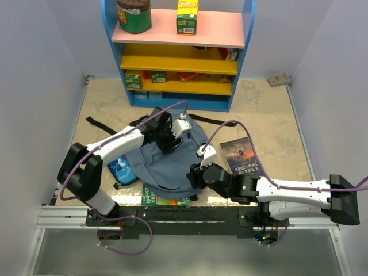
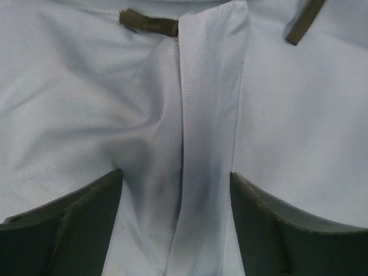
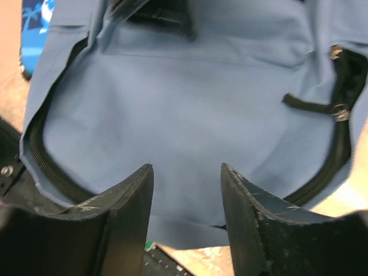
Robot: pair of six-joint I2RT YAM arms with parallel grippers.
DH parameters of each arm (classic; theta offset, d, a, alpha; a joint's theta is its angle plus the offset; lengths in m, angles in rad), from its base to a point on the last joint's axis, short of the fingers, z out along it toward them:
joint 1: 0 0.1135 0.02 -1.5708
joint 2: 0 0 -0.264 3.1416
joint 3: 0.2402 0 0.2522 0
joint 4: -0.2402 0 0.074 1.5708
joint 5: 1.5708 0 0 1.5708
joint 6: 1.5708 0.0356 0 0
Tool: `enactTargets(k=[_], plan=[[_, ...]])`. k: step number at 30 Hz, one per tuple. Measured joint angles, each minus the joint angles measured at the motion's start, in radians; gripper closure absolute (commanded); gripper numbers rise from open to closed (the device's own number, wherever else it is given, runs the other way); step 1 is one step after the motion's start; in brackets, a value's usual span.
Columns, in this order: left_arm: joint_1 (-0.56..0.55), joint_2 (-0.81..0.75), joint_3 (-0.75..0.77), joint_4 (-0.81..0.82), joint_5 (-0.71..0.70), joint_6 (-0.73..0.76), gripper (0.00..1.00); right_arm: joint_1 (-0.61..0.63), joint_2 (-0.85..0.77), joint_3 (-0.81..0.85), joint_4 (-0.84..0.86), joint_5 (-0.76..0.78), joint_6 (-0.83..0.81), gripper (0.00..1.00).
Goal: Pack the student bag
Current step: Adjust the student bag at the center of the board.
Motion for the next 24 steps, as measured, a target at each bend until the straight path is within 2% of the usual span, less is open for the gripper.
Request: enactTargets(k=[1, 2, 3, 4, 8, 12, 16, 17, 19, 20, 21, 24], plan=[[-0.008, 0.006, -0.011, 0.015, -0.014, -0.005, 0.63, 0.01, 0.001, -0.003, 0.0, 0.0, 0.008, 0.58], [-0.018, 0.013, -0.022, 0.032, -0.037, 0.002, 0.85, 0.026, 0.002, -0.007, 0.002, 0.001, 0.023, 0.61], [-0.026, 0.022, -0.029, 0.047, -0.055, 0.002, 0.95, 0.04, 0.003, -0.013, 0.005, 0.002, 0.037, 0.65], [-0.031, 0.029, -0.033, 0.055, -0.064, -0.002, 1.0, 0.052, 0.003, -0.021, 0.006, 0.003, 0.05, 0.67], [-0.045, 0.032, -0.031, 0.072, -0.099, -0.003, 1.0, 0.121, 0.002, -0.077, 0.013, 0.026, 0.129, 0.75], [-0.04, 0.032, 0.042, 0.011, -0.091, -0.024, 1.0, 0.162, 0.003, -0.122, 0.026, 0.058, 0.193, 0.83], [-0.019, 0.032, 0.173, -0.065, -0.027, -0.051, 1.0, 0.173, 0.047, -0.122, 0.046, 0.092, 0.237, 0.83], [-0.013, 0.032, 0.201, -0.079, -0.004, -0.055, 1.0, 0.173, 0.063, -0.121, 0.053, 0.097, 0.242, 0.82], [0.004, 0.031, 0.246, -0.106, 0.035, -0.058, 1.0, 0.174, 0.111, -0.116, 0.062, 0.099, 0.258, 0.67], [0.013, 0.031, 0.266, -0.124, 0.057, -0.058, 1.0, 0.175, 0.128, -0.114, 0.067, 0.098, 0.264, 0.59], [0.023, 0.029, 0.281, -0.136, 0.074, -0.057, 1.0, 0.176, 0.149, -0.108, 0.067, 0.092, 0.269, 0.44], [0.058, 0.019, 0.305, -0.161, 0.114, -0.054, 1.0, 0.181, 0.202, -0.088, 0.063, 0.069, 0.272, 0.31]])
